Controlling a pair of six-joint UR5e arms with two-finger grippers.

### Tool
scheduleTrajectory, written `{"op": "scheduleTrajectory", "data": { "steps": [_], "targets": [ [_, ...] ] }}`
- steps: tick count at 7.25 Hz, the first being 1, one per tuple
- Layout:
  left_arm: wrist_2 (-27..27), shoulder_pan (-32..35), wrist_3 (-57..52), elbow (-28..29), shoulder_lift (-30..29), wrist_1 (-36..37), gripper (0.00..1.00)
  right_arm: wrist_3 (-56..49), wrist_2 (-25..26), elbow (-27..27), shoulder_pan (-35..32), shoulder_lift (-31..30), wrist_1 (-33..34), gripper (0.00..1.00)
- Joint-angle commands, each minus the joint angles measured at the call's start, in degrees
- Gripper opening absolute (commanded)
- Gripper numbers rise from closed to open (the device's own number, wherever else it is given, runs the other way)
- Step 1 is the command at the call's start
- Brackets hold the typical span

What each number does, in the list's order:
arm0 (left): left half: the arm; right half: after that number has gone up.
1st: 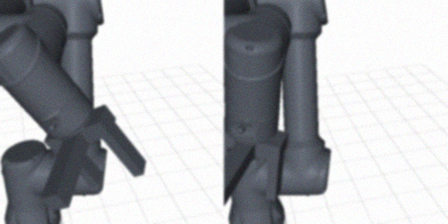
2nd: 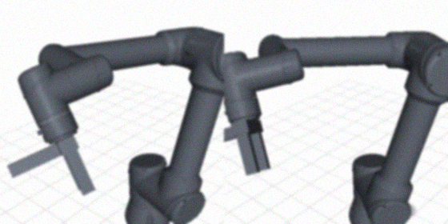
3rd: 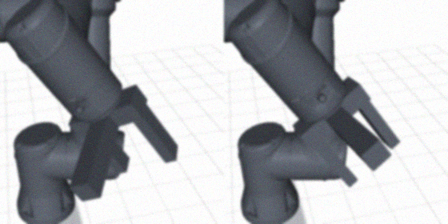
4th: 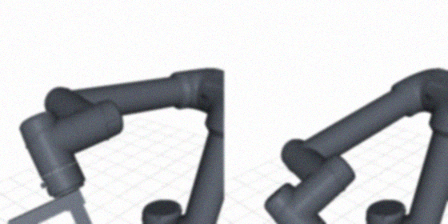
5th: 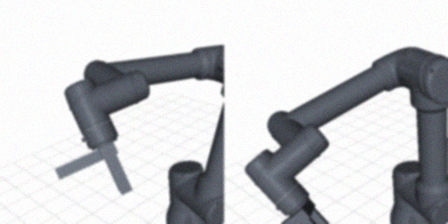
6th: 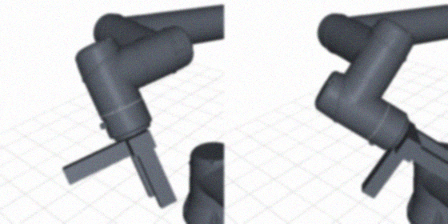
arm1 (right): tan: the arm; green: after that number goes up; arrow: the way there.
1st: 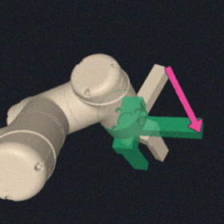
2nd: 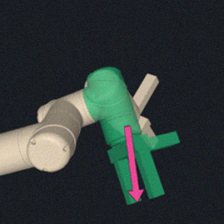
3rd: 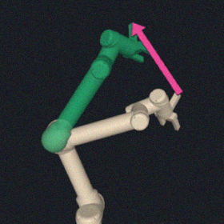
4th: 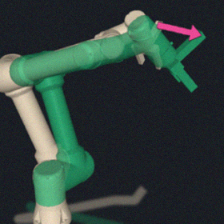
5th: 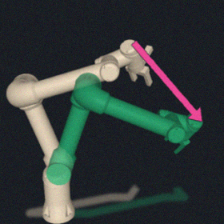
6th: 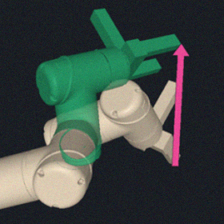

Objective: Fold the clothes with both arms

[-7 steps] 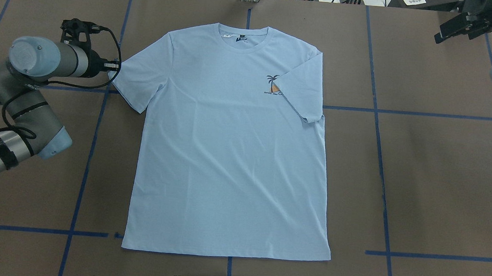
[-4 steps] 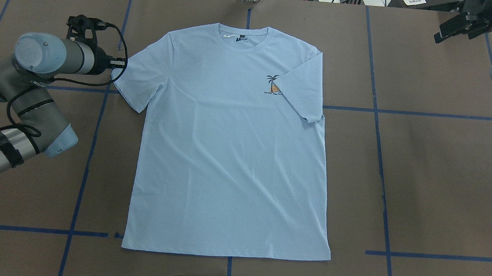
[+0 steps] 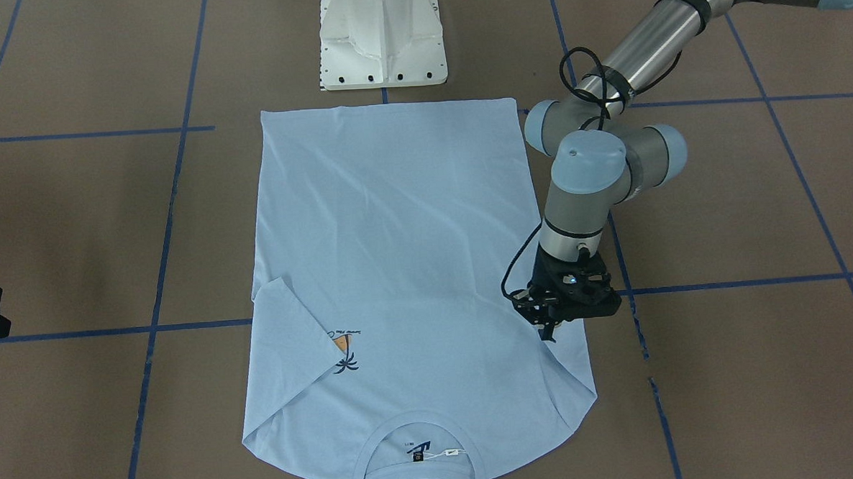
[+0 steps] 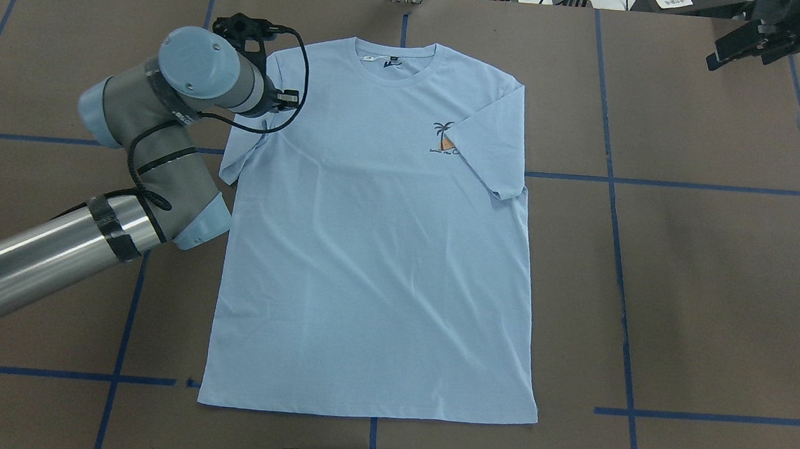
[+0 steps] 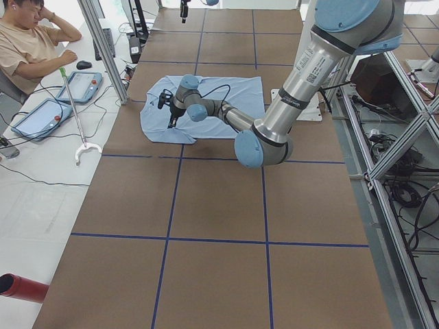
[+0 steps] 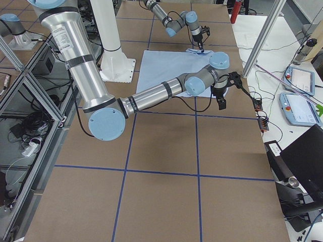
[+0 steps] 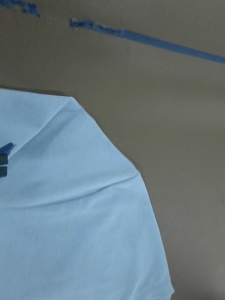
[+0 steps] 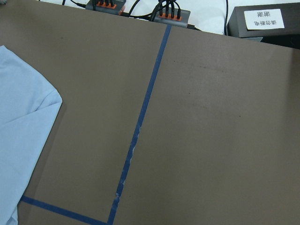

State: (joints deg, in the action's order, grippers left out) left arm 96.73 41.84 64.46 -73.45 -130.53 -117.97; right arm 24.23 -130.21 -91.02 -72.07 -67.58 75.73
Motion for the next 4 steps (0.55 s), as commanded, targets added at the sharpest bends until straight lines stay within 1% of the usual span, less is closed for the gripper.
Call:
{"op": "scheduleTrajectory", "data": {
  "steps": [1,2,3,4],
  "targets": [
    [-0.3,-2.0,3.1,0.4,-2.8,2.4,0.0,0.0,0.0,0.1,0.0,0.0,0.0,1.0],
    [-0.2,-2.3,3.3,2.2,-4.2,2.4,0.0,0.0,0.1,0.1,0.0,0.1,-0.1,1.0],
    [-0.3,-2.3,3.5,6.4,-7.3,2.3,0.0,0.0,0.0,0.1,0.0,0.1,-0.1,1.0],
    [-0.3,-2.3,3.3,7.5,-7.8,2.0,0.0,0.0,0.0,0.1,0.0,0.1,0.0,1.0]
  ]
}}
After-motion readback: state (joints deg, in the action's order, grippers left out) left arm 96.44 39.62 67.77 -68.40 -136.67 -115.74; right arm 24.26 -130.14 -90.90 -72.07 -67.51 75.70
